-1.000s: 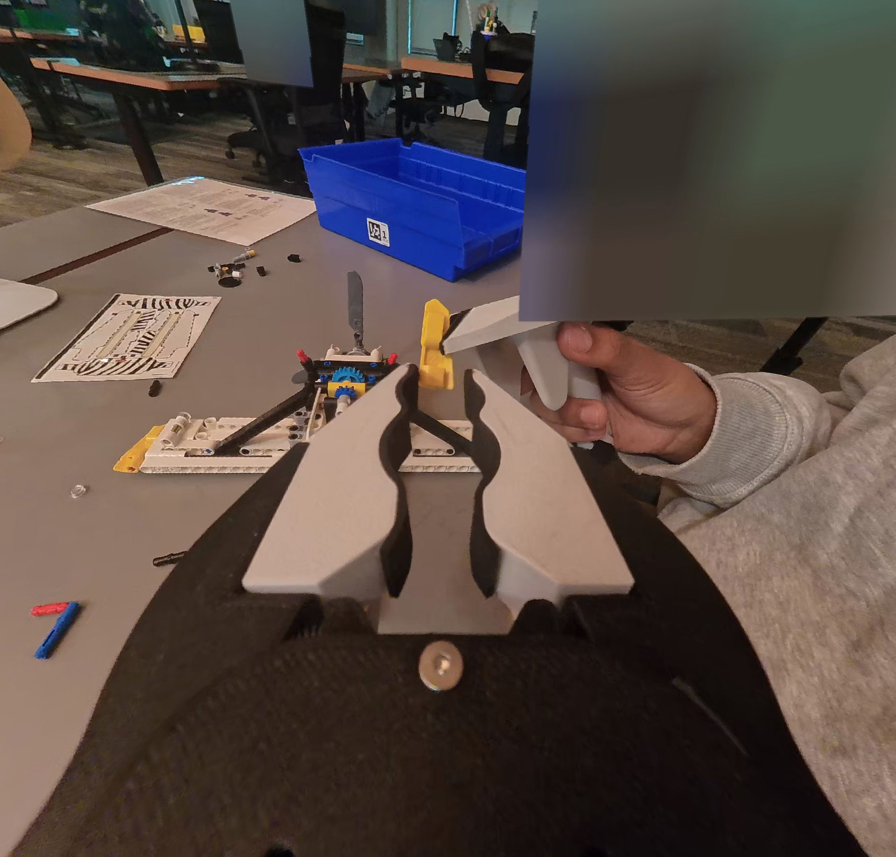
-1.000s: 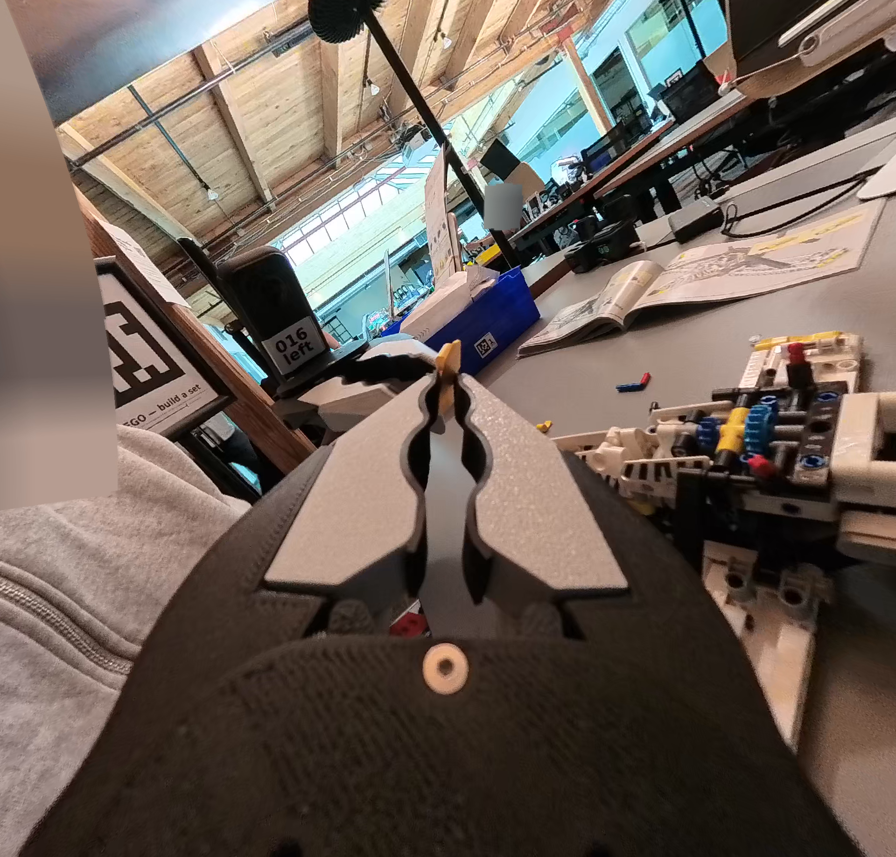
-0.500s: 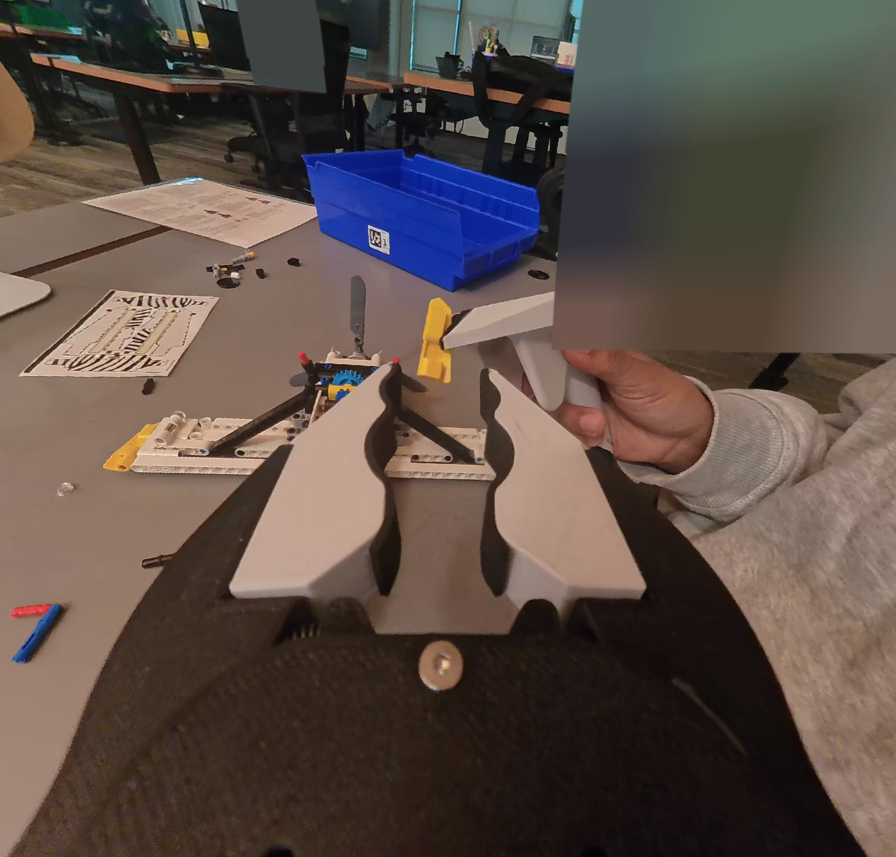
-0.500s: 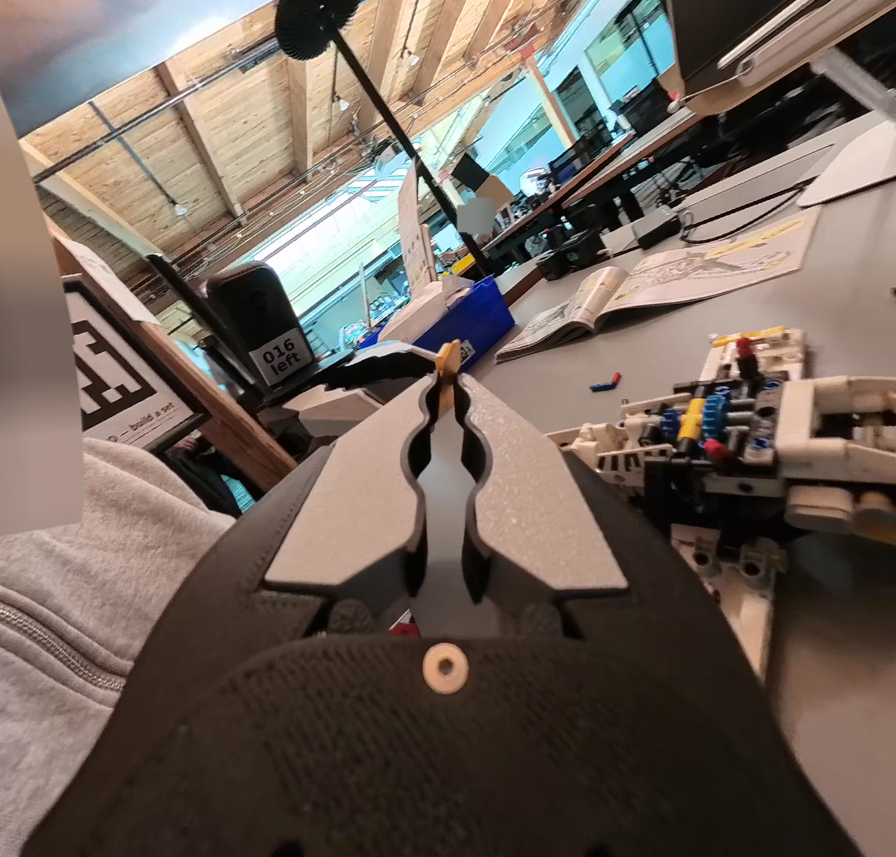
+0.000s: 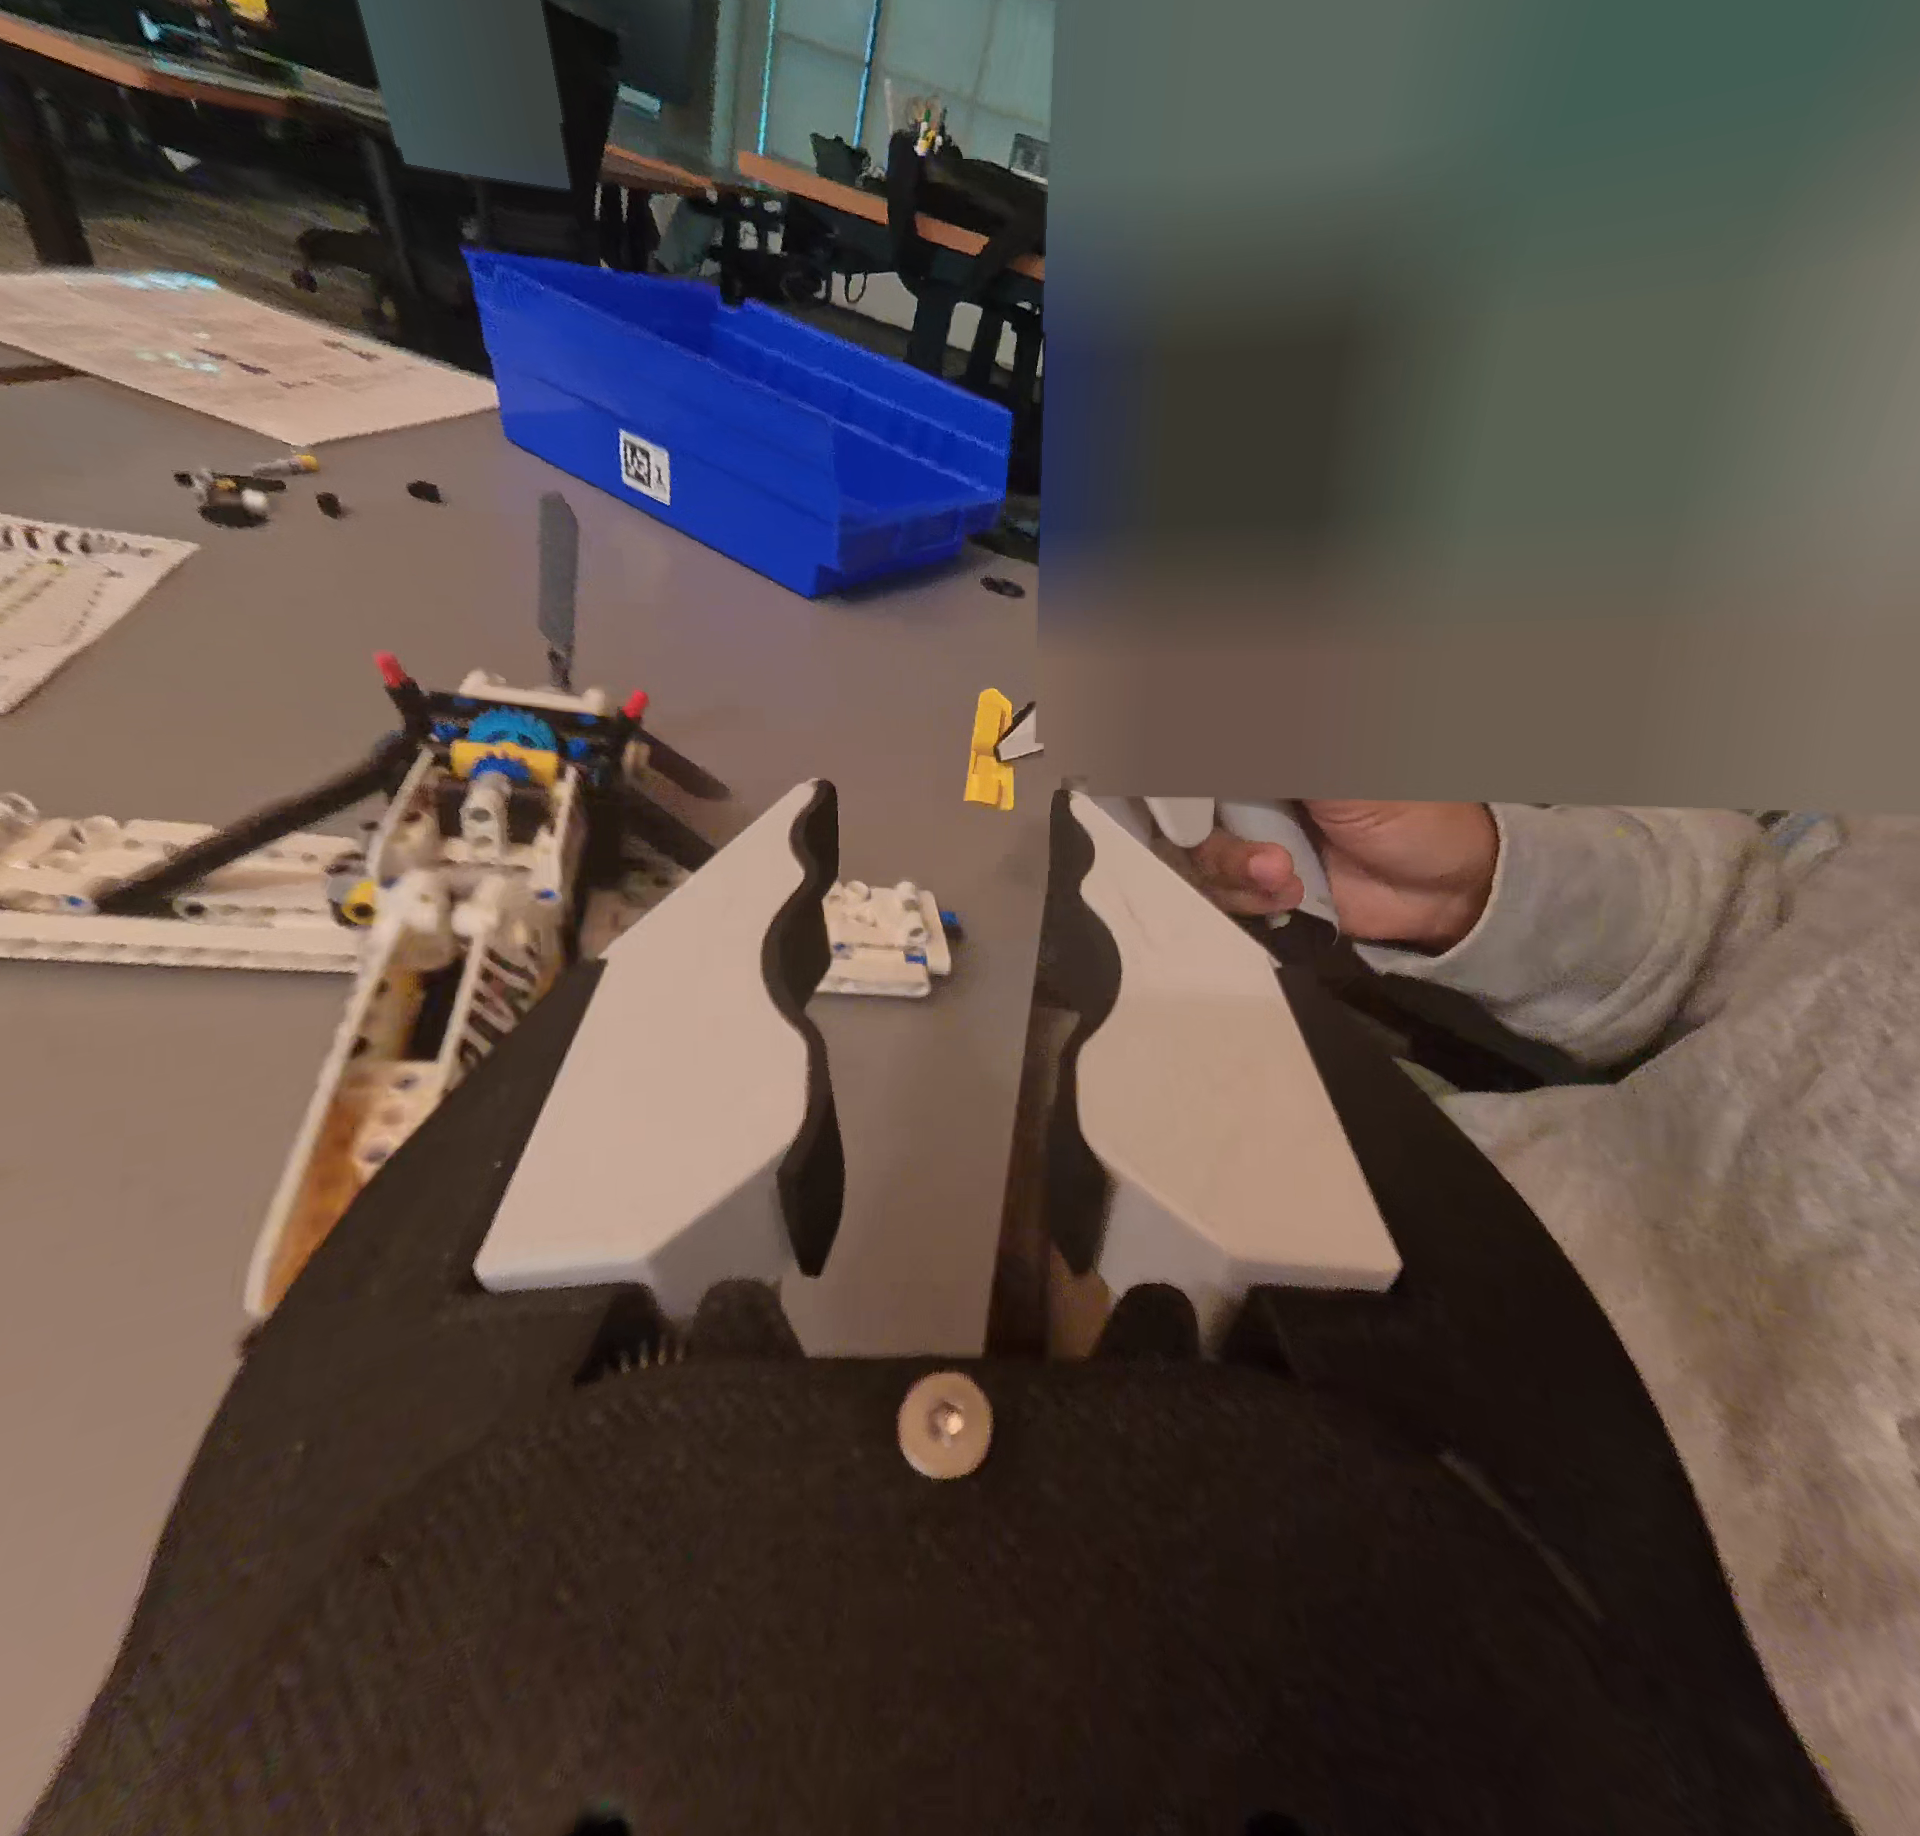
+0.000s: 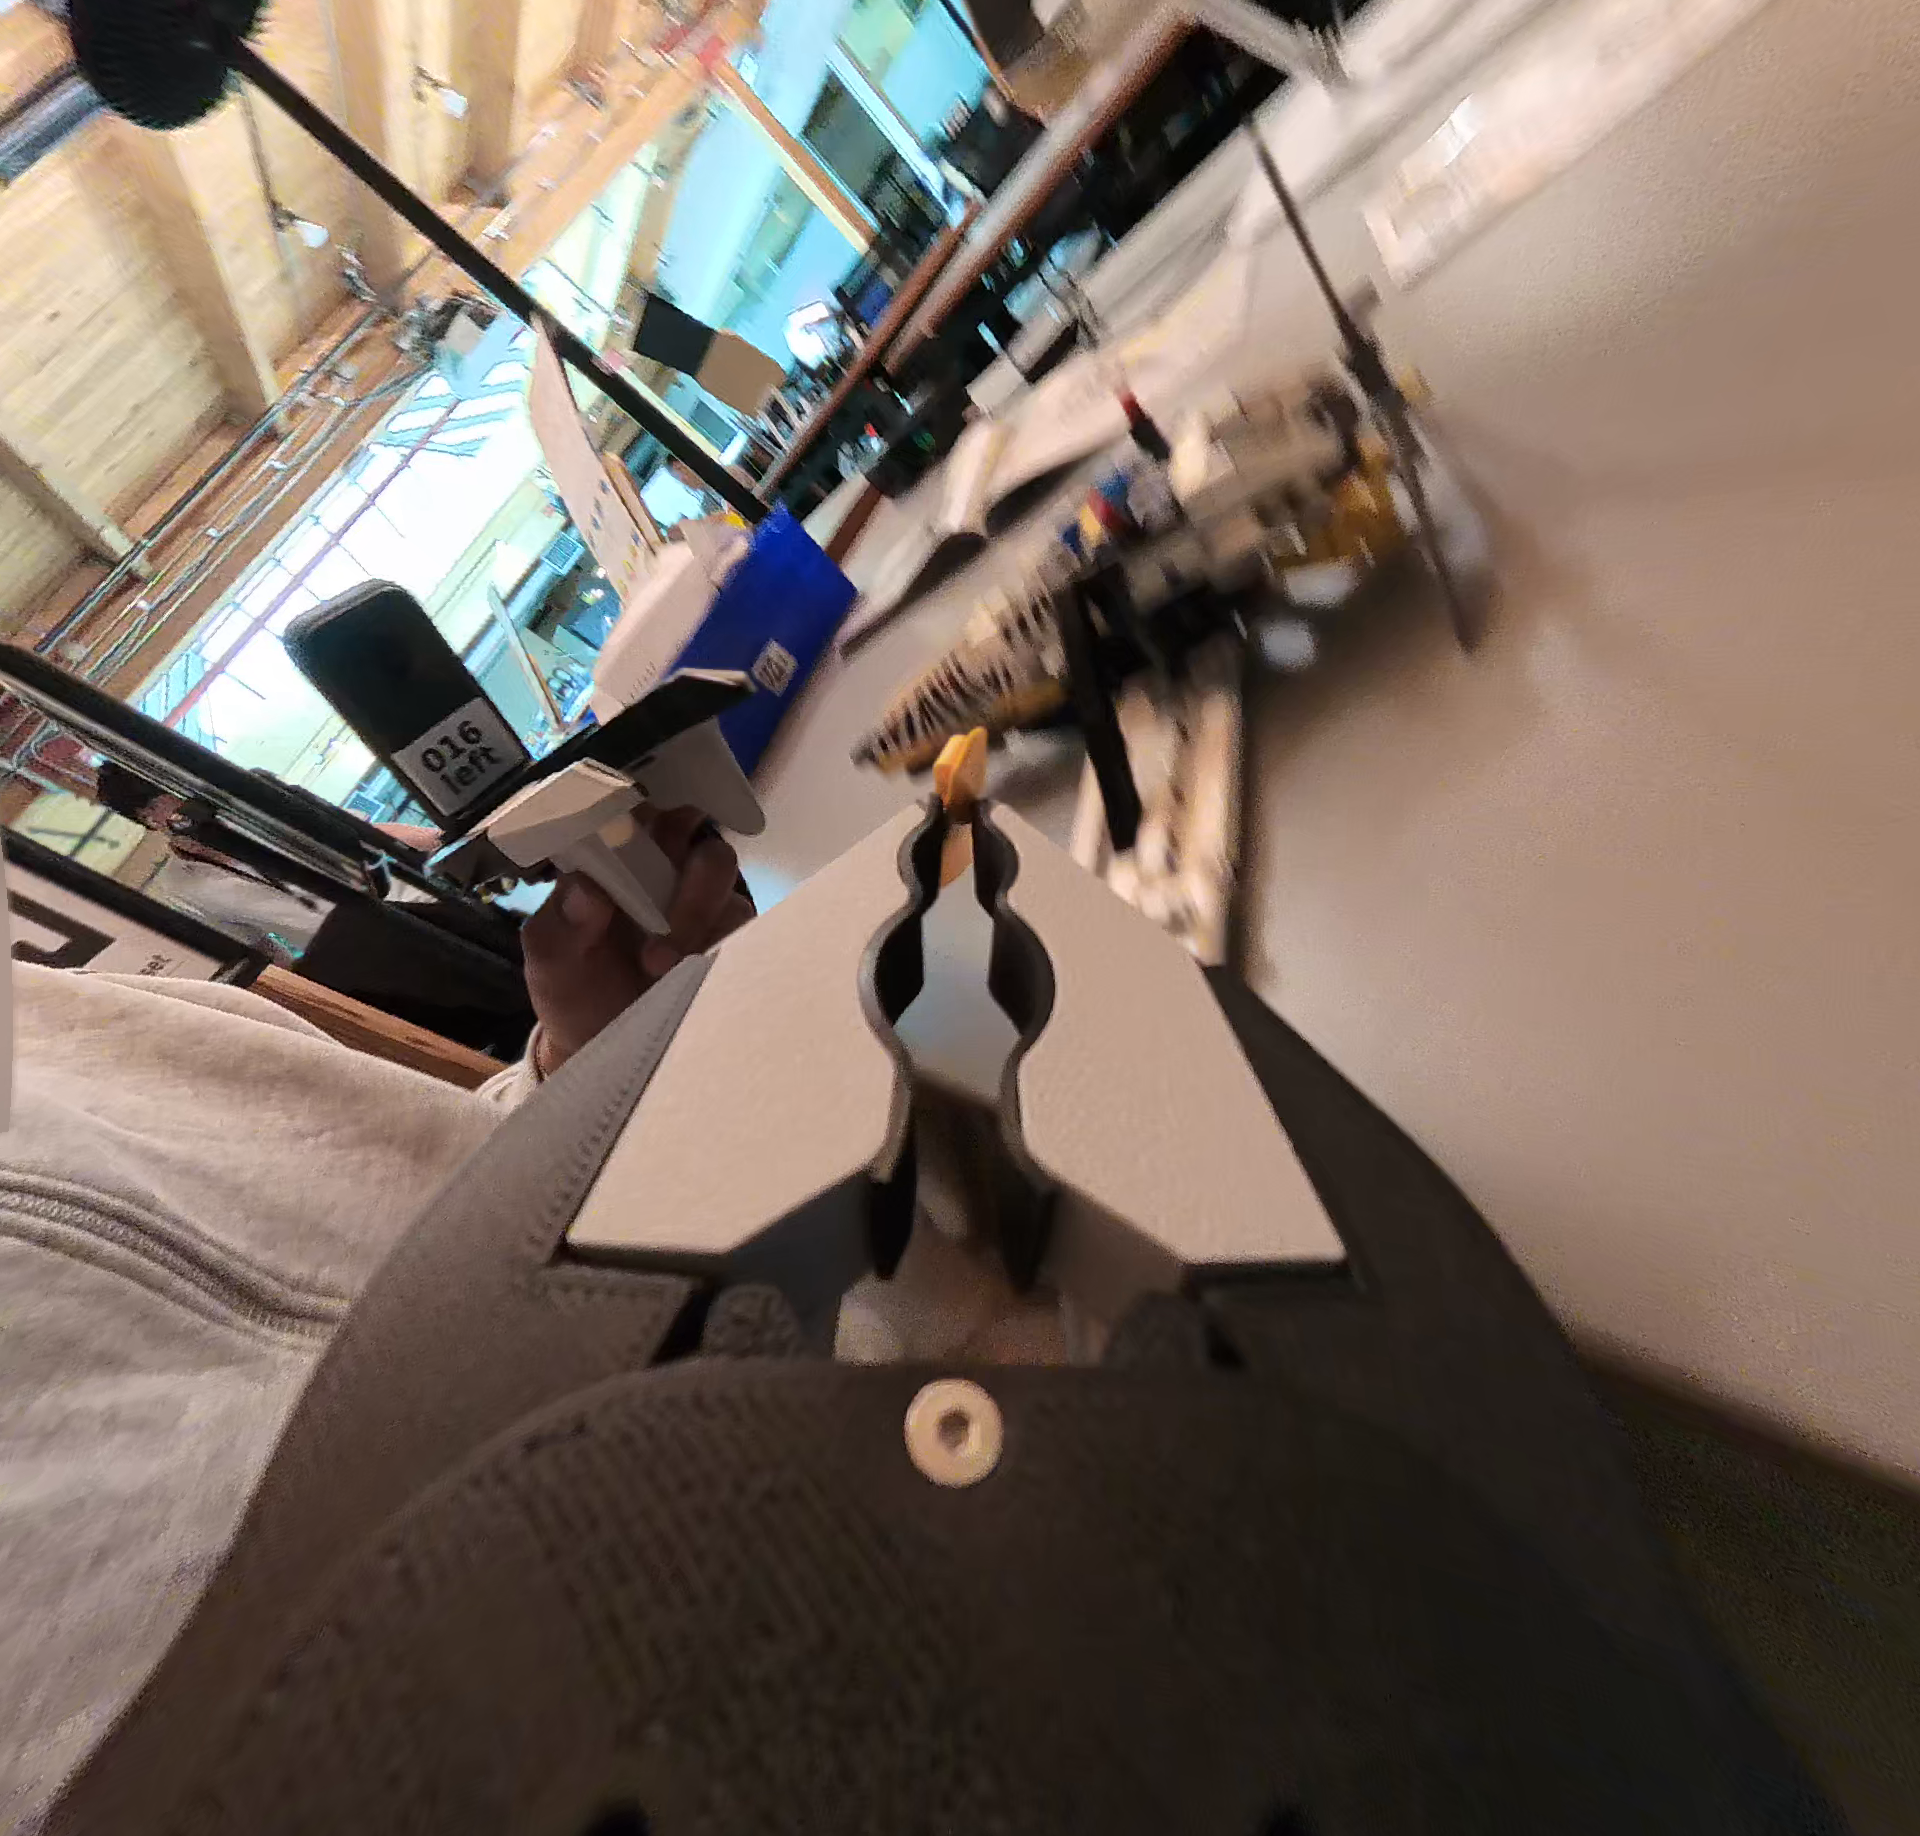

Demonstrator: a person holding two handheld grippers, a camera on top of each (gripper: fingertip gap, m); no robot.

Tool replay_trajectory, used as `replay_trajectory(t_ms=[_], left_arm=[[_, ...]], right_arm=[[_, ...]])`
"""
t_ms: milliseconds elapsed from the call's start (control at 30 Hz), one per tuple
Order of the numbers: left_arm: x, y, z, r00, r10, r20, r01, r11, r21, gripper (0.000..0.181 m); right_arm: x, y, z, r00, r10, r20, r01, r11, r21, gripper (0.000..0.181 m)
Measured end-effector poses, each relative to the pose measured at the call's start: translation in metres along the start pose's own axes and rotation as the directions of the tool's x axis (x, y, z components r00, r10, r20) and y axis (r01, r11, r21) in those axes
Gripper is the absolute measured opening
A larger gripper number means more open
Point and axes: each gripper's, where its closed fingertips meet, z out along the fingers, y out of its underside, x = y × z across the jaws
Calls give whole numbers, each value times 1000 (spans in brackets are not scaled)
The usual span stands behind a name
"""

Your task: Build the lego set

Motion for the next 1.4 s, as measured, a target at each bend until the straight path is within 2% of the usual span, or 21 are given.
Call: replay_trajectory(t_ms=[100, 233, 400, 500, 667, 800, 867, 967, 1067, 1200, 1267, 1300, 1333, 1400], left_arm=[[11, 20, 8, 1000, -14, 9, 15, 999, -34, 38], [26, 39, 19, 997, -79, -11, 78, 995, -60, 38], [22, 42, 14, 994, -103, 36, 105, 993, -47, 37], [12, 36, -1, 991, -102, 87, 103, 995, -4, 37], [4, 25, -28, 981, -177, 76, 167, 979, 118, 34], [-29, 14, -76, 952, -184, 244, 131, 967, 216, 27], [-49, 13, -101, 924, -177, 339, 108, 971, 212, 25], [-83, 14, -128, 888, -136, 440, 102, 990, 101, 23], [-122, 3, -136, 875, -57, 481, 92, 995, -49, 18], [-174, -21, -117, 919, -31, 393, 113, 976, -188, 19], [-209, -12, -108, 918, 8, 396, 119, 948, -295, 21], [-221, -4, -104, 922, 27, 386, 118, 930, -347, 31], [-231, 0, -98, 924, 29, 380, 121, 924, -364, 33], [-239, 5, -88, 933, 17, 359, 120, 927, -355, 26]], right_arm=[[11, 21, -16, 996, 86, -16, -87, 996, -24, 3], [6, 34, -20, 974, 213, 75, -214, 977, 9, 3], [-22, 37, -5, 971, 153, 185, -155, 988, -7, 3], [-36, 34, 7, 974, 90, 208, -87, 996, -24, 3], [-70, 31, 41, 946, 56, 321, -42, 998, -51, 2], [-76, 23, 61, 940, 5, 340, 17, 998, -63, 2], [-75, 9, 65, 936, 1, 352, 16, 999, -46, 2], [-70, -15, 70, 935, -28, 354, 35, 999, -15, 3], [-61, -34, 78, 940, -94, 327, 103, 995, -10, 3], [-51, -52, 95, 934, -161, 318, 183, 982, -43, 3], [-48, -63, 103, 929, -181, 323, 204, 978, -40, 3], [-48, -69, 107, 926, -189, 327, 212, 977, -34, 3], [-47, -74, 111, 923, -203, 328, 224, 974, -28, 3], [-45, -80, 118, 914, -259, 312, 278, 960, -17, 3]])
